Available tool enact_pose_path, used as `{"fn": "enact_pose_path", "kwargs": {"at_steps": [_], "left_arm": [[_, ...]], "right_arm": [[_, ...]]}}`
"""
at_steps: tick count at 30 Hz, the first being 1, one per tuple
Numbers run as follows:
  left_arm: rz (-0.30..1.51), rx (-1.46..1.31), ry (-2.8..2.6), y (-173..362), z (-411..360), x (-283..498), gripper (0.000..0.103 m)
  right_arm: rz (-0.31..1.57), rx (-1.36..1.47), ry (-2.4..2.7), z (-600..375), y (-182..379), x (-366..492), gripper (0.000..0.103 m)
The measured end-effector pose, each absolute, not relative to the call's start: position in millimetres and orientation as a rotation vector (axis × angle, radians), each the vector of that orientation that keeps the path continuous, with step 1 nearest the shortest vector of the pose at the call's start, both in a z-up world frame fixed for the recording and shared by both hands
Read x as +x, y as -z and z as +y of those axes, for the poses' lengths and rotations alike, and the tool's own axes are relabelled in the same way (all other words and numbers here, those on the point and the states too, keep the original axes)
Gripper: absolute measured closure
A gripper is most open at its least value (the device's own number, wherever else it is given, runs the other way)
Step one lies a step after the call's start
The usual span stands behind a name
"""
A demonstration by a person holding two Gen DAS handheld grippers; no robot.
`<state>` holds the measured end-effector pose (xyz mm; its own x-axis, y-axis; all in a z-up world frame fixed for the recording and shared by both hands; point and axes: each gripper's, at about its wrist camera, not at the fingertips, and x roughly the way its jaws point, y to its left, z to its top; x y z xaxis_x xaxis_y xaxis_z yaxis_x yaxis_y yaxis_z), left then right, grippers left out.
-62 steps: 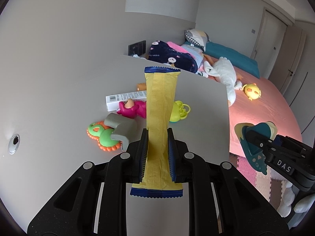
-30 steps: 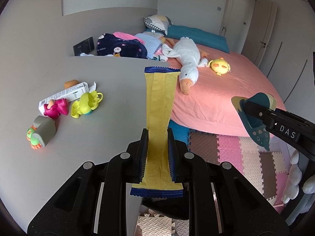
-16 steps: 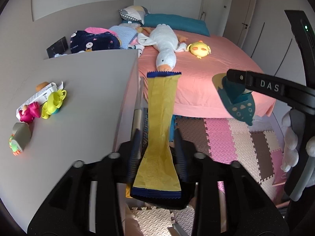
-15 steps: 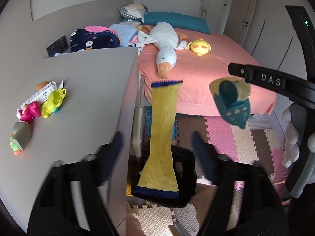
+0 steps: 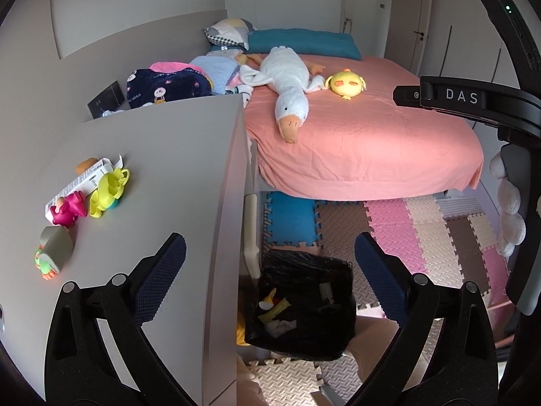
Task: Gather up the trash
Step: 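Open both tools to drop the wrapper and cup into the bag, then move the left tool to the grey cup and close on it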
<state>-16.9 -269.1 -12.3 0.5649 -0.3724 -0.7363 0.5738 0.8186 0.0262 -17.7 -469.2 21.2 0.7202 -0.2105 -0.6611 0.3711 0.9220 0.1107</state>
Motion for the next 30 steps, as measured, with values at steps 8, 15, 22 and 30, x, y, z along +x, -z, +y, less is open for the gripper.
{"fn": "enact_pose_path", "kwargs": {"at_steps": [8, 15, 22, 30], "left_arm": [[0.795, 0.243, 0.514, 11, -245, -11, 0.007], [0.791, 0.228, 0.468, 10, -223, -4, 0.007], [0.784, 0.206, 0.419, 9, -197, 3, 0.007], [0.769, 0.193, 0.347, 7, -167, 10, 0.007]], "right_arm": [[0.703, 0.223, 0.262, -441, -20, -9, 0.035], [0.718, 0.213, 0.219, -419, -16, 2, 0.035], [0.734, 0.196, 0.181, -396, -12, 13, 0.035], [0.75, 0.172, 0.14, -370, -7, 25, 0.035]]}}
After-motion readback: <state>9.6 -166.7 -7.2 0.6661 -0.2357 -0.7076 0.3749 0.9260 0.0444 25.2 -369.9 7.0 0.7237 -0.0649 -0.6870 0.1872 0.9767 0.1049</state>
